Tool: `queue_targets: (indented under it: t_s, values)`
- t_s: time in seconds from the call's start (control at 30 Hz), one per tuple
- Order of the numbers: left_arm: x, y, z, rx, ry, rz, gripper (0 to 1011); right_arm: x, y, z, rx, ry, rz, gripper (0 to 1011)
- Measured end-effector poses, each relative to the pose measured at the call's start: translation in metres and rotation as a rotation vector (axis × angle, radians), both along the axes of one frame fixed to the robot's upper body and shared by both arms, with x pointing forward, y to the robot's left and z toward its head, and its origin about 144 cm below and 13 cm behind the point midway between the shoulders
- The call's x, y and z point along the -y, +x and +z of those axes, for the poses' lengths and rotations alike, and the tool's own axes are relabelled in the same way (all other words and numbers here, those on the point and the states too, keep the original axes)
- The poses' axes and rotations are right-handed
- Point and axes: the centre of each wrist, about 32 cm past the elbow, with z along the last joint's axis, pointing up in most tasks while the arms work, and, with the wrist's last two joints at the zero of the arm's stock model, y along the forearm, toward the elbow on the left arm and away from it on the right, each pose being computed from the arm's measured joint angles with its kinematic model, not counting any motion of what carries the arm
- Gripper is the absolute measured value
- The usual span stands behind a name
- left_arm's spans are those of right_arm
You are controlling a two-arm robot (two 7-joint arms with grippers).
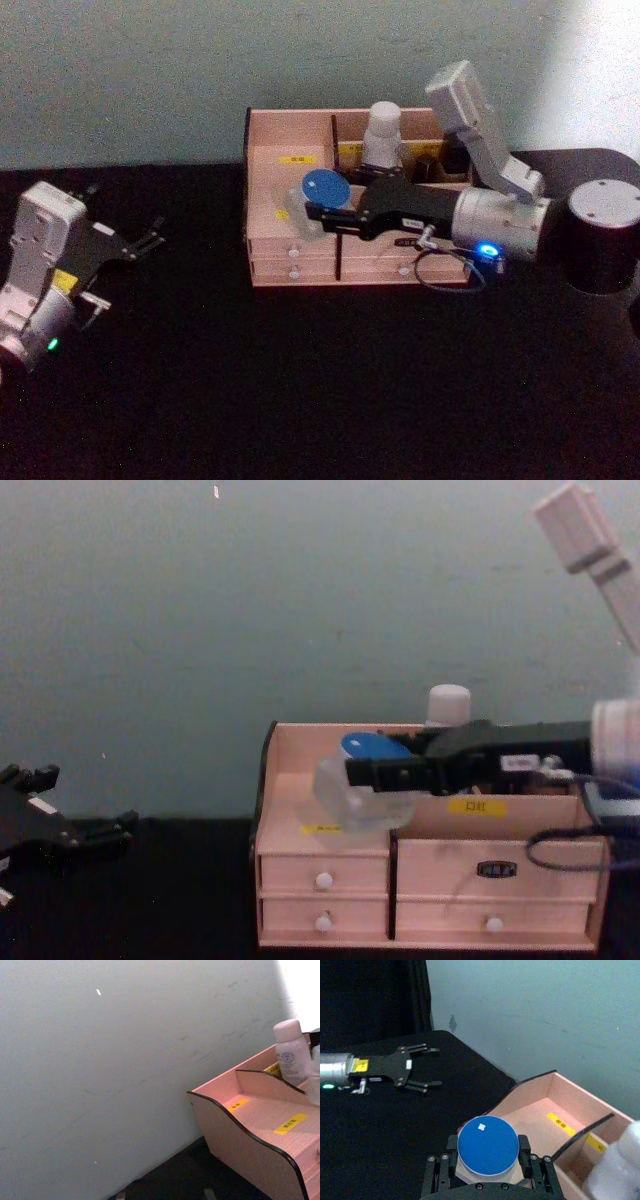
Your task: Pick up the facial cleanser and watermelon frost from the table and place them into the tiered storage box.
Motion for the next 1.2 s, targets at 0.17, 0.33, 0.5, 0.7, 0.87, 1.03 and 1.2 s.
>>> queue_targets:
  t_s: [0.17,0.33,0.5,0.7,0.87,1.03,1.2]
  values:
    - [0.000,0.000,0.000,0.000,0.000,0.000,1001,-0.011,0.016,0.001,0.003,-0.007,-0.011,715]
    - [0.000,0.000,0.000,0.000,0.000,0.000,1001,-0.020,0.029,0.002,0.004,-0.019,-0.031,715]
    - [0.000,0.000,0.000,0.000,0.000,0.000,1001,-0.028,0.043,0.004,0.003,-0.038,-0.054,715]
    - [0.000,0.000,0.000,0.000,0.000,0.000,1001,-0.036,0.054,0.006,0.009,-0.057,-0.060,715]
    - [0.000,0.000,0.000,0.000,0.000,0.000,1001,-0.040,0.060,0.004,0.005,-0.071,-0.058,715]
    - [0.000,0.000,0.000,0.000,0.000,0.000,1001,-0.042,0.062,0.003,-0.001,-0.082,-0.057,715]
    - [0.000,0.000,0.000,0.000,0.000,0.000,1001,-0.044,0.065,0.001,-0.015,-0.097,-0.062,715]
